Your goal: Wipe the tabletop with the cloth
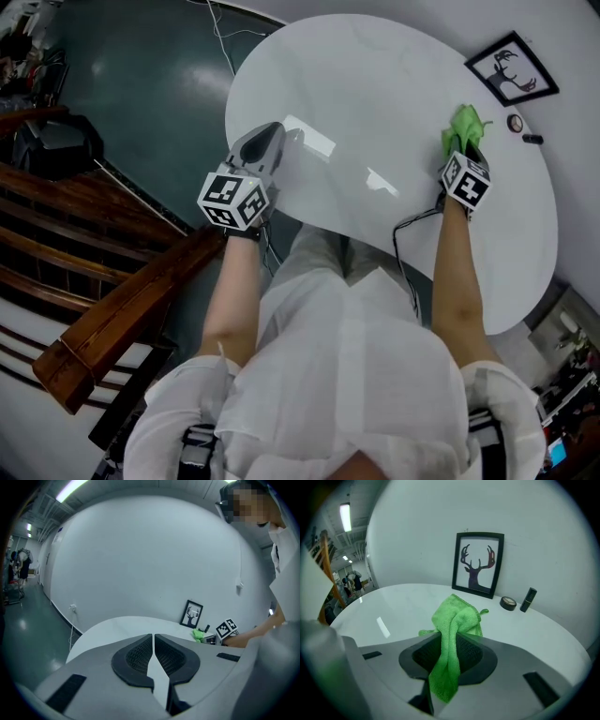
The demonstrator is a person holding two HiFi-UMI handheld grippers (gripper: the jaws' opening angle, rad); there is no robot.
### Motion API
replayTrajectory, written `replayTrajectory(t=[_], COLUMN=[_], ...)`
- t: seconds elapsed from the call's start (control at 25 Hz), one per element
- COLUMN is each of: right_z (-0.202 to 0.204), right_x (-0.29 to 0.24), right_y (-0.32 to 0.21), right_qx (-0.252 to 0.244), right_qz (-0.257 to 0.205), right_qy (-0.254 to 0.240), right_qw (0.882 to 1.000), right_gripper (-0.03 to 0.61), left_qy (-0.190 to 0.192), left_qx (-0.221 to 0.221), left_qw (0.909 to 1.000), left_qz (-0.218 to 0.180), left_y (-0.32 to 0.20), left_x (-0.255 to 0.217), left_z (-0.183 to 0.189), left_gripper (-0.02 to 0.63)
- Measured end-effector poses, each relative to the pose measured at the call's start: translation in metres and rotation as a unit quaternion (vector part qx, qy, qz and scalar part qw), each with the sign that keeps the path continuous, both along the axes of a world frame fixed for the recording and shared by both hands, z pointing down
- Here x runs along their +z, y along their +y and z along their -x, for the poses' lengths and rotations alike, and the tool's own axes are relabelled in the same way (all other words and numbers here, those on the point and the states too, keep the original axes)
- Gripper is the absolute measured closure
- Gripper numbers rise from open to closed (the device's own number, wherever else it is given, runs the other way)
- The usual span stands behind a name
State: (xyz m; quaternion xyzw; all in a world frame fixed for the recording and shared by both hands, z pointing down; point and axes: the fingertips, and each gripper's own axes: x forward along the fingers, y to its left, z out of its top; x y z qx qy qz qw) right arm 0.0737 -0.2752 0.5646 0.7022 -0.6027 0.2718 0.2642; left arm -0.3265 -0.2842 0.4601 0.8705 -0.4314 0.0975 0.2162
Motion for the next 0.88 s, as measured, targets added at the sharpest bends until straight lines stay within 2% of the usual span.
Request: replayTrajectory(t=[0.24,0.52,0.72,0.88], right_z=[0.108,0.234,0.316,0.383], right_x=[0.001,0.0,0.0,-0.001], right_y=[-0.022,-0.04,-0.039,-0.03], right_qx=[-0.068,-0.155,-0.223,-0.286], right_qz=[-0.004,-0.006,-0.006,-0.006], right_qy=[-0.002,-0.003,-0.002,-0.002], right_qw=[0.998,0.988,0.975,0.958], right_gripper=[0.495,0.495,0.495,0.495], left_qy=[0.001,0.003,0.005,0.006], left_qx=[-0.021,-0.041,-0.049,-0.043], left_qw=[0.9998,0.9992,0.9987,0.999], left_qz=[0.002,0.005,0.011,0.013], left_y=[0.007,0.016,0.023,0.023], left_x=[0.002,0.004,0.009,0.012], left_z=[0.044,0.098,0.134,0.151], left_gripper=[0.588,0.588,0.588,0.588])
